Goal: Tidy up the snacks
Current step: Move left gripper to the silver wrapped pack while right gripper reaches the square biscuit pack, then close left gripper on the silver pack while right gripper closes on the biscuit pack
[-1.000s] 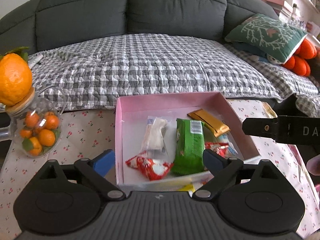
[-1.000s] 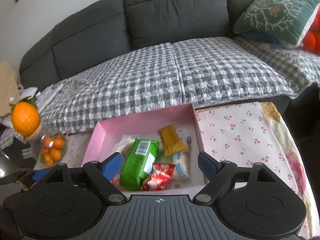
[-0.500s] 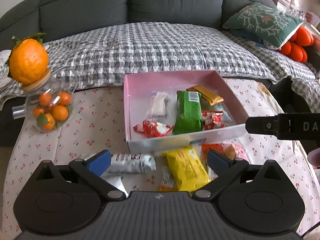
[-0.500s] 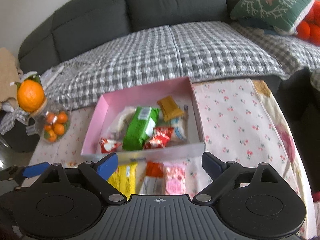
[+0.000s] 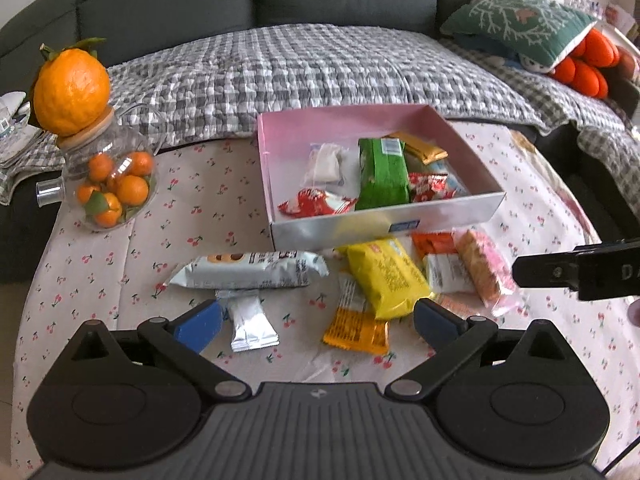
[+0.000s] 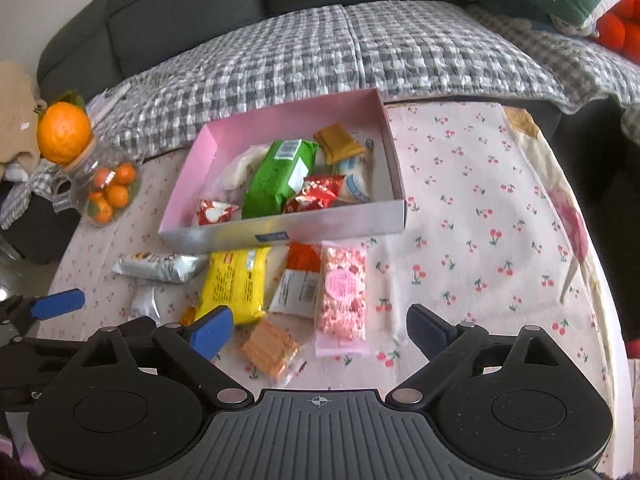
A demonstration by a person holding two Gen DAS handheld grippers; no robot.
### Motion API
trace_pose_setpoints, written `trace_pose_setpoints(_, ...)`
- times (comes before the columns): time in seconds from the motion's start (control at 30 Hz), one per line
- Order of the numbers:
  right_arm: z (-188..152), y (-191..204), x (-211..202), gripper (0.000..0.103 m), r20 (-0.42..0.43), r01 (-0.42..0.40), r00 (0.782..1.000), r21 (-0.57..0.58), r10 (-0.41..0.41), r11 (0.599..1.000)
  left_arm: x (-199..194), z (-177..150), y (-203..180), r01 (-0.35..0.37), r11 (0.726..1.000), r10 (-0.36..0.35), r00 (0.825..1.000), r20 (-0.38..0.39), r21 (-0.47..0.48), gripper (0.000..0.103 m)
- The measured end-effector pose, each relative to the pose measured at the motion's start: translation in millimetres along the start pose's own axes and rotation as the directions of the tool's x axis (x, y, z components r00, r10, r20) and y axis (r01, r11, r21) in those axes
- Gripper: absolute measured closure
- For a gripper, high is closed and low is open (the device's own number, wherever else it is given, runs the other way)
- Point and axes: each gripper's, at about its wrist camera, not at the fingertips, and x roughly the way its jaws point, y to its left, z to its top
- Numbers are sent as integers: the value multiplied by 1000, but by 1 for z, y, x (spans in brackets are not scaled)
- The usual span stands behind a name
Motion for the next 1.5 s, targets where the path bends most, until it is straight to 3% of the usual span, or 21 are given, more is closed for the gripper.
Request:
trace_pose_setpoints(0.2,-5,-1,5,7,-23,10,1000,-10,-11,1000,9,-4,4,-53,998,53,998,-14,44,1)
trace_pose_setpoints(0.47,-11,0,26,7,-119,5,993,-9,-6,1000,28,-8,22,-116,992,119,991,-53,52,2)
trace_pose_setpoints(0.57,-15,5,36,7,-169,-14,985,-14,11,1000,35,-9,34,-131,991,131,989,-64,11,9)
trace_pose_setpoints(0.8,-21,20,54,8,-216,-35,976,-76,18,996,49,-8,51,-113,990,106,991,-80,-84,37)
trace_pose_setpoints(1.17,-25,38,71,10,-202,-47,979,-178,10,983,61,-9,56,-70,991,64,996,-60,-111,58)
trace_pose_setpoints(1.37,-27,46,76,24,-171,-30,985,-253,-14,967,63,-9,56,-28,994,22,998,-56,-102,73)
trace_pose_setpoints(1.5,-27,49,75,45,-147,-11,989,-285,-32,958,61,-9,56,5,996,-11,998,-70,-90,79)
